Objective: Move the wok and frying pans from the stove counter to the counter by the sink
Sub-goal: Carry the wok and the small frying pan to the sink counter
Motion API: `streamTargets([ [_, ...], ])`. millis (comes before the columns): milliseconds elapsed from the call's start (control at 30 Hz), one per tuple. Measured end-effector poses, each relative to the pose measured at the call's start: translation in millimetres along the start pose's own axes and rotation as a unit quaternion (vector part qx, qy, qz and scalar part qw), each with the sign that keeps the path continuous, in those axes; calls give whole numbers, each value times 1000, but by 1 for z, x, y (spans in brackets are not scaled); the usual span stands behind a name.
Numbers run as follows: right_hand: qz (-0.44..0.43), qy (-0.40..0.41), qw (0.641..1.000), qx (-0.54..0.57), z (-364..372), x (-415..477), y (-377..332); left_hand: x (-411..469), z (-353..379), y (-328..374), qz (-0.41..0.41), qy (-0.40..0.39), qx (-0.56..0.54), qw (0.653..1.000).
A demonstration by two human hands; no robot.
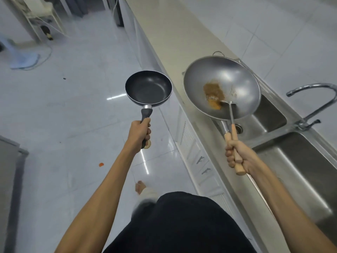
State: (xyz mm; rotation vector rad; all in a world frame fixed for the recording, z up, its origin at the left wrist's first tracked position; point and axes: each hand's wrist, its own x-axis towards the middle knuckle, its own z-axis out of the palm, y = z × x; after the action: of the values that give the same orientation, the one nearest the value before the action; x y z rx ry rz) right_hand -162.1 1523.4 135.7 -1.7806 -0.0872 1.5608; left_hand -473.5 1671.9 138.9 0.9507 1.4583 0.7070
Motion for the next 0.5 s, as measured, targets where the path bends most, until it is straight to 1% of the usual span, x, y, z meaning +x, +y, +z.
streamTargets([
  [200,-1,34,999,33,56,56,-65,109,-18,49,-1,-36,27,999],
  [500,-21,109,985,134,145,125,-137,271,-61,153,31,-133,112,984],
])
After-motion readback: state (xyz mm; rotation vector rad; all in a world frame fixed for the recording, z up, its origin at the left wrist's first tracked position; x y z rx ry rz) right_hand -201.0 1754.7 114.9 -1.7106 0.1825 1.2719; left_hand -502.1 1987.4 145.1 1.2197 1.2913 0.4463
